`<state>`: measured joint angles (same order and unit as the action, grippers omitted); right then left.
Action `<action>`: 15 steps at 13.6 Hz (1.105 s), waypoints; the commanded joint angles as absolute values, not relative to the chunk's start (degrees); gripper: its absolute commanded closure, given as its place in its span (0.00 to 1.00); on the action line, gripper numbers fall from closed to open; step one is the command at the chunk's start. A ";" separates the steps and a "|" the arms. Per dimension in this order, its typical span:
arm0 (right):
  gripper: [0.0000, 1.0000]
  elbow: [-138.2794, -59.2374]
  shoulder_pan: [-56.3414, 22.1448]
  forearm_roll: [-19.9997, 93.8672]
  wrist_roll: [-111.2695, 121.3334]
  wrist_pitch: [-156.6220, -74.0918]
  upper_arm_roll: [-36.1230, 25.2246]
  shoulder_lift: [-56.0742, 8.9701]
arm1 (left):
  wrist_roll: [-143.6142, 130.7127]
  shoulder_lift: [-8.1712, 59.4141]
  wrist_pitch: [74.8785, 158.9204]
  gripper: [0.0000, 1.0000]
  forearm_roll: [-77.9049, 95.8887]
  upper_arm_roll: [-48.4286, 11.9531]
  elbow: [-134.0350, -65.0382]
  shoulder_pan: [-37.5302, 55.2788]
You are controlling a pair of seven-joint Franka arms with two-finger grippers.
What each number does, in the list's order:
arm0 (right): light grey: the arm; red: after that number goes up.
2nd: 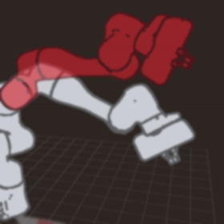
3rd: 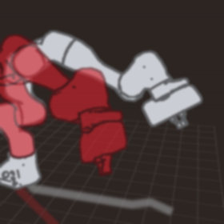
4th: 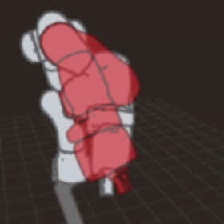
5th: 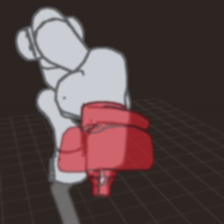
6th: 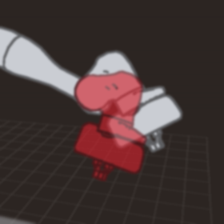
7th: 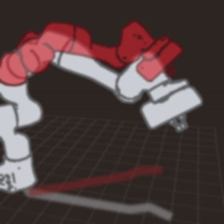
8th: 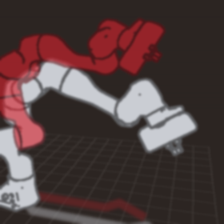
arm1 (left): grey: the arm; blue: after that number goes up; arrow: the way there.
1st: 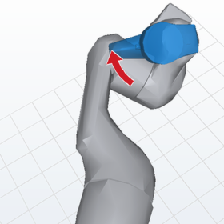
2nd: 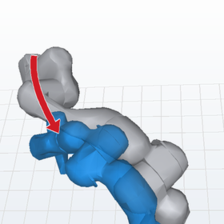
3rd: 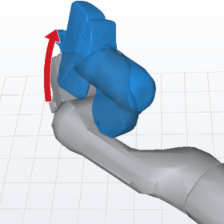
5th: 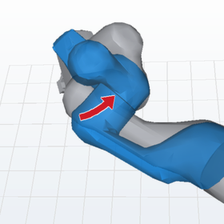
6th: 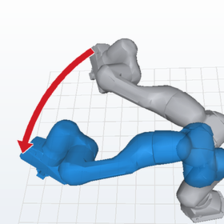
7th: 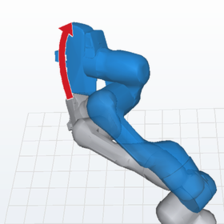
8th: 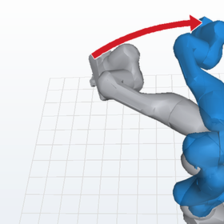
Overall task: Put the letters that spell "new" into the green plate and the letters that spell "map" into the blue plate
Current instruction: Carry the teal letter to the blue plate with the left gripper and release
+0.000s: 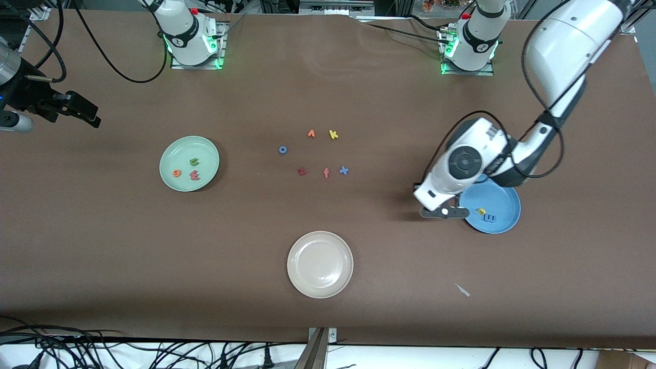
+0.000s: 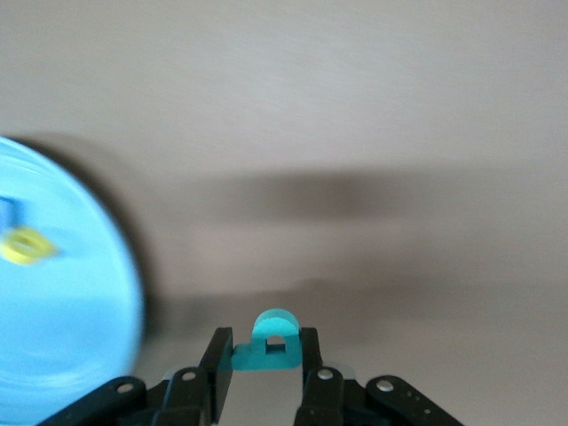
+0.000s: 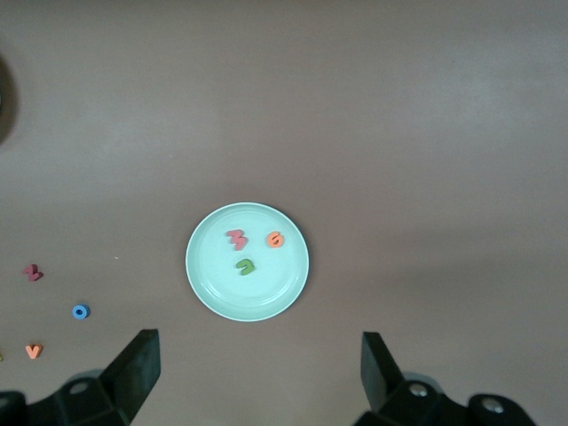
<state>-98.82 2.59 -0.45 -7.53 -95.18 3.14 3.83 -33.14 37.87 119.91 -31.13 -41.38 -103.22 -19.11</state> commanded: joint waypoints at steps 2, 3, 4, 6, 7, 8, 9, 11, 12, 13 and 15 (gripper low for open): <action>0.00 -97.56 1.67 0.62 -6.33 -91.86 2.02 3.16 | -17.79 36.39 115.94 0.81 -29.97 -41.31 -103.54 -25.56; 0.00 -97.56 1.76 1.57 -6.33 -92.02 2.02 2.64 | -13.66 36.39 115.67 0.79 -30.06 -41.22 -103.62 -27.66; 0.00 -97.21 1.76 2.80 -6.15 -91.93 1.93 2.46 | -9.71 36.47 115.75 0.75 -30.06 -41.22 -103.80 -29.60; 0.00 -97.21 1.76 2.73 -6.15 -91.85 2.02 2.46 | -3.28 36.56 115.75 0.19 -30.15 -41.05 -103.97 -31.89; 0.00 -97.12 1.67 2.29 -6.15 -91.85 2.02 2.55 | -1.86 36.56 115.66 0.00 -29.97 -41.22 -103.89 -32.60; 0.00 -97.21 1.76 2.46 -6.15 -91.76 2.02 2.55 | -2.02 36.39 115.58 0.00 -29.62 -41.31 -103.63 -32.69; 0.00 -97.12 1.67 2.29 -6.24 -91.67 2.02 2.55 | -2.11 36.13 115.58 0.00 -29.27 -41.40 -103.36 -32.70; 0.00 -97.12 1.67 2.20 -6.24 -91.84 2.20 2.55 | -2.11 34.90 115.05 0.00 -29.09 -41.48 -103.36 -32.69; 0.00 -97.03 1.67 2.20 -6.24 -91.76 2.20 2.55 | -2.11 34.20 114.35 0.00 -29.09 -41.48 -103.36 -32.87; 0.00 -97.12 1.67 2.20 -6.24 -91.50 2.28 2.64 | -2.11 33.58 113.48 0.00 -29.00 -41.57 -102.92 -32.96; 0.00 -96.94 1.67 2.11 -6.24 -91.67 2.37 2.64 | -2.11 32.79 109.62 0.00 -28.57 -41.84 -100.65 -32.96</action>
<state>-98.52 2.22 1.75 -7.00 -92.94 2.89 3.00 -3.86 35.15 113.58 -31.04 -41.59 -102.34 -32.78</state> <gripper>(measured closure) 0.000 0.000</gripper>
